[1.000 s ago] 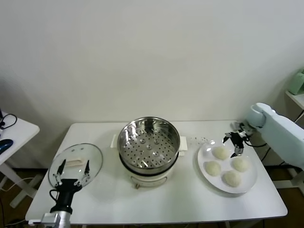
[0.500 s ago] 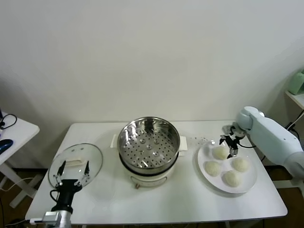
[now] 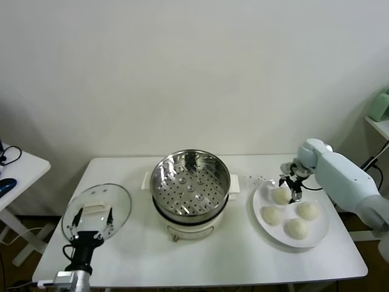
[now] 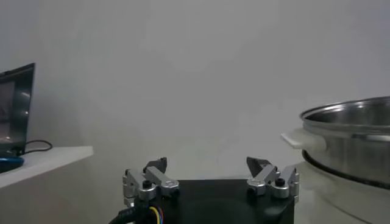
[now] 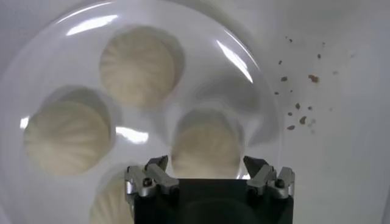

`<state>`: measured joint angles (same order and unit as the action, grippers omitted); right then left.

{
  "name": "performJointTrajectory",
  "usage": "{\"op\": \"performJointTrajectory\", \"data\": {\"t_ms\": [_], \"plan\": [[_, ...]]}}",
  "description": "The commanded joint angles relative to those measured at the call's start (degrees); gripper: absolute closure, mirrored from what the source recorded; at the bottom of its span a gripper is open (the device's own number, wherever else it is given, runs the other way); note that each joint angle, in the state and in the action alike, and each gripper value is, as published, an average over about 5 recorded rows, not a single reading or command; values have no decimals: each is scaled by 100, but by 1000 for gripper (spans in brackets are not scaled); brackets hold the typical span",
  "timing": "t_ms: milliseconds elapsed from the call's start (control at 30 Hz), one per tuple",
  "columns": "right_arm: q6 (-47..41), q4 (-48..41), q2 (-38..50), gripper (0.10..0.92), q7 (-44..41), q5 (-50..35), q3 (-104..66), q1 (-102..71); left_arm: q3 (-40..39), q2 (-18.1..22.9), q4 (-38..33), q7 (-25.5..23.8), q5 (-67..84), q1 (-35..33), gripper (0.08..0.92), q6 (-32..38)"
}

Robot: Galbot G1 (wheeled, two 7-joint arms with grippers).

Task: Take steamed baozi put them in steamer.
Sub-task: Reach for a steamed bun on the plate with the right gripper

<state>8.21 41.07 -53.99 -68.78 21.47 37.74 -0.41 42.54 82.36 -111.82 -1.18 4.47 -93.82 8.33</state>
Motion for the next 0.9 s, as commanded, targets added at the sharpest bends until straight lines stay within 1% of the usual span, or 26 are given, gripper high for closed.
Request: {"op": "performJointTrajectory", "data": {"t_ms": [33,433,633,900], "plan": [[34,-56,-70,203,44,214,-184,-112,0,4,0,7,2,-14,177,-15],[95,-118,-134,209,63,397,-416,-191,-5,14,-11,-8,-33,-19,177,-25],[105,-119,-146,248,105,420,-498,-219,-5,24,-21,1,-33,-34,177,-26],[161,17,-100,323,126,374,-536,-167,11,28,-22,9,-26,-64,177,-22]]}}
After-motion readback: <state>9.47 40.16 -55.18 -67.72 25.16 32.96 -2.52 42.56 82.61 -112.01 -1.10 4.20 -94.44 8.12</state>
